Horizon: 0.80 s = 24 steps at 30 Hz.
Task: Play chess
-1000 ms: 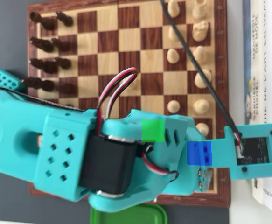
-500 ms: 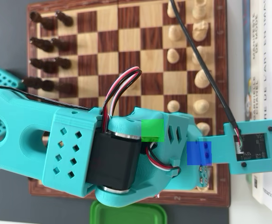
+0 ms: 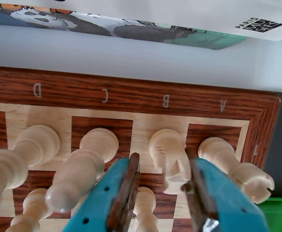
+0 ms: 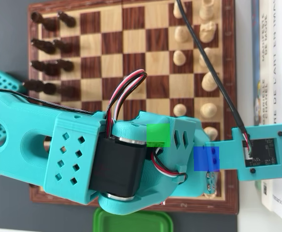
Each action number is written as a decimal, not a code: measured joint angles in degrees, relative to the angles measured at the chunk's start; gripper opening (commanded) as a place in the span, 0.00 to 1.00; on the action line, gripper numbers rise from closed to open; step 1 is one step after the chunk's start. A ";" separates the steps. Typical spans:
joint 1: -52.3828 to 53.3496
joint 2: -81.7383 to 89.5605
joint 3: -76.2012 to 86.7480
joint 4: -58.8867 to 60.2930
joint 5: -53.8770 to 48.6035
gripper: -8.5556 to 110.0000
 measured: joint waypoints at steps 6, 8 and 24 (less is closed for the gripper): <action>0.26 0.00 0.00 0.00 0.00 0.15; 0.35 0.00 0.00 0.00 0.00 0.15; 1.76 -0.35 0.00 0.00 0.00 0.15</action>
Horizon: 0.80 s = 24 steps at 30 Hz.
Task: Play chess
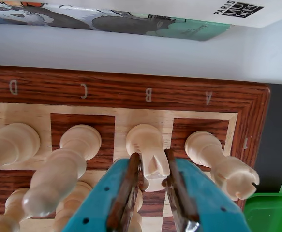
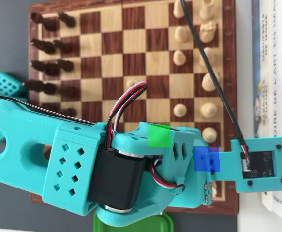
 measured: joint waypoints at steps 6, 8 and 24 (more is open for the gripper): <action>0.00 0.00 -1.49 0.00 0.00 0.15; 0.00 0.00 -1.67 0.00 0.00 0.15; 0.00 0.00 -1.67 0.00 0.00 0.10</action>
